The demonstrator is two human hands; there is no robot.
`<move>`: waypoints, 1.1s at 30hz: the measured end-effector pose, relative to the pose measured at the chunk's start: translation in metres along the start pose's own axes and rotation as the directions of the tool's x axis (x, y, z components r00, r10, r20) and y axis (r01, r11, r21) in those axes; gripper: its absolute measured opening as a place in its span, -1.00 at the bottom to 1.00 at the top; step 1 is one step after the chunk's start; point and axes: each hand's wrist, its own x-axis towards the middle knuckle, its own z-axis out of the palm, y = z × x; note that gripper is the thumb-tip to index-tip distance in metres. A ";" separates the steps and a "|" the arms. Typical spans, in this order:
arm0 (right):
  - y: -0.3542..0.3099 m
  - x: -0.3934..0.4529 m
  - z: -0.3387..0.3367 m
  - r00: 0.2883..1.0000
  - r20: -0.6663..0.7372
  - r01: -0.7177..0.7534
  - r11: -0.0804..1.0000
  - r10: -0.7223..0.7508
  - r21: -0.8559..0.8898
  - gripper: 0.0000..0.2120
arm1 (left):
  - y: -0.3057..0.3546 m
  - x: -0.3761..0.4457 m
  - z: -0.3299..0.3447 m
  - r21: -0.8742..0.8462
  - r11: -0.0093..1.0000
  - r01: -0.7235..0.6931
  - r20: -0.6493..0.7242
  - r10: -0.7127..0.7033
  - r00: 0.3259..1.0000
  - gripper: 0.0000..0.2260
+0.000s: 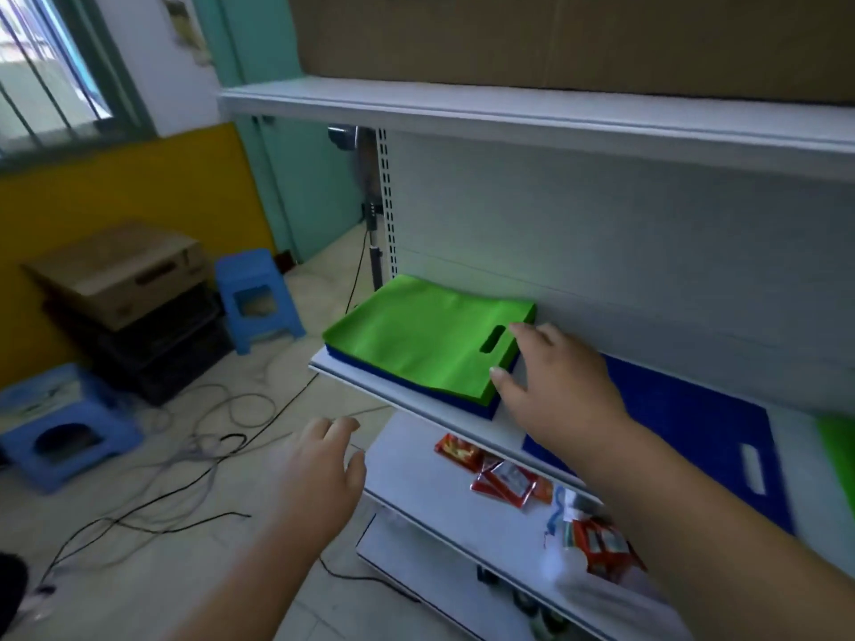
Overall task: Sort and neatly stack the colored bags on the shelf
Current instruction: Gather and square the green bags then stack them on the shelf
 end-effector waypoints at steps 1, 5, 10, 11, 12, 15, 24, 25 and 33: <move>-0.005 0.010 0.004 1.000 -0.003 -0.003 1.000 0.003 -0.012 -0.45 | -0.007 0.010 0.003 -0.010 1.000 0.006 -0.011 -0.006 1.000 -0.76; -0.015 0.055 0.023 0.999 -0.026 -0.026 0.998 0.025 -0.056 -0.49 | -0.032 0.052 0.020 -0.020 1.000 0.018 -0.024 -0.019 1.000 -0.75; -0.021 0.098 0.038 0.994 -0.035 -0.110 0.989 0.107 -0.097 -0.55 | -0.063 0.100 0.026 -0.034 0.999 0.006 0.007 -0.005 1.000 -0.75; -0.023 0.104 0.041 0.992 -0.026 -0.127 0.986 0.125 -0.106 -0.55 | -0.069 0.109 0.027 -0.040 0.999 0.000 0.013 0.001 1.000 -0.74; -0.025 0.108 0.045 0.989 -0.020 -0.148 0.982 0.147 -0.113 -0.55 | -0.074 0.119 0.029 -0.054 0.999 -0.007 0.021 0.008 1.000 -0.73; -0.032 0.108 0.062 0.971 -0.022 -0.240 0.961 0.240 -0.135 -0.57 | -0.087 0.146 0.037 -0.113 0.993 -0.033 0.045 0.038 0.998 -0.72; -0.069 0.082 0.108 0.858 -0.009 -0.493 0.819 0.514 -0.293 -0.50 | -0.123 0.212 0.064 -0.239 0.958 -0.156 0.169 0.200 0.965 -0.76; -0.071 0.082 0.111 0.848 -0.019 -0.512 0.807 0.530 -0.294 -0.50 | -0.124 0.215 0.065 -0.241 0.955 -0.175 0.174 0.220 0.960 -0.76; -0.074 0.087 0.127 0.810 -0.086 -0.580 0.772 0.580 -0.260 -0.56 | -0.129 0.226 0.064 -0.290 0.942 -0.171 0.192 0.232 0.954 -0.76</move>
